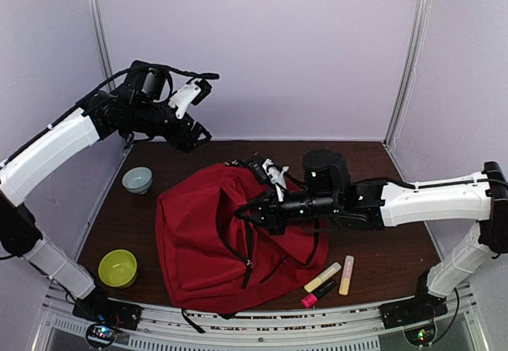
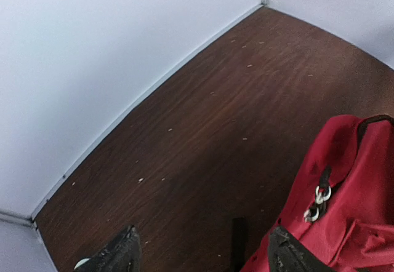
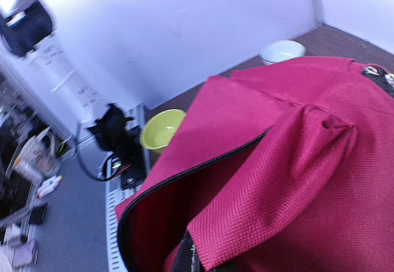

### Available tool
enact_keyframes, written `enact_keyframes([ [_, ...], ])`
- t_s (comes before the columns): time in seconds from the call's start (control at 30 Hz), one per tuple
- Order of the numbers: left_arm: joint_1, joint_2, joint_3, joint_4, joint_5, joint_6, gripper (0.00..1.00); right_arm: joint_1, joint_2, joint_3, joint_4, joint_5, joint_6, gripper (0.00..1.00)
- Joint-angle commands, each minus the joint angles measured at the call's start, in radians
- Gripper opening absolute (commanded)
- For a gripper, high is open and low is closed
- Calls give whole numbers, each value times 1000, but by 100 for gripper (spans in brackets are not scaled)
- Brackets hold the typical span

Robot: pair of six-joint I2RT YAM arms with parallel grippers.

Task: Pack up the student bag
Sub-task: Place the lower front pocket of the student bag, then pick up the pen from the corner of the board.

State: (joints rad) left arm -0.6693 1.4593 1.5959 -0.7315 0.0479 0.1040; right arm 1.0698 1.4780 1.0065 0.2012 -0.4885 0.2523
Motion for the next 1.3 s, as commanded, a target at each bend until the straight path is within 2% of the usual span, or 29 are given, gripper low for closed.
enact_keyframes([
  [0.0, 7, 31, 34, 76, -110, -82, 77, -89, 76, 9, 59, 244, 255, 0],
  [0.13, -11, 16, -18, 101, -89, -182, 78, -144, 157, 69, -36, 279, 301, 0],
  [0.33, -184, 45, -63, 103, -193, -222, 81, -176, 178, 119, -188, 409, 235, 6],
  [0.47, -219, 64, -69, 102, -198, -241, 82, -222, 133, 143, -296, 404, 185, 25],
  [0.57, -219, 52, -83, 103, -210, -250, 82, -252, 47, 147, -413, 403, 84, 42],
  [0.63, -219, 37, -96, 105, -213, -253, 82, -259, -12, 161, -553, 428, -2, 48],
  [0.73, -219, 11, -129, 118, -220, -264, 82, -266, -86, 169, -779, 510, -60, 52],
  [0.83, -219, -18, -179, 144, -221, -282, 82, -284, -174, 87, -923, 618, 10, 53],
  [1.0, -219, -49, -241, 192, -208, -300, 82, -287, -345, -171, -910, 702, 250, 55],
  [1.07, -222, -46, -250, 198, -200, -306, 82, -284, -363, -231, -918, 705, 337, 55],
  [1.27, -243, -40, -284, 225, -194, -301, 82, -257, -293, -318, -953, 656, 399, 56],
])
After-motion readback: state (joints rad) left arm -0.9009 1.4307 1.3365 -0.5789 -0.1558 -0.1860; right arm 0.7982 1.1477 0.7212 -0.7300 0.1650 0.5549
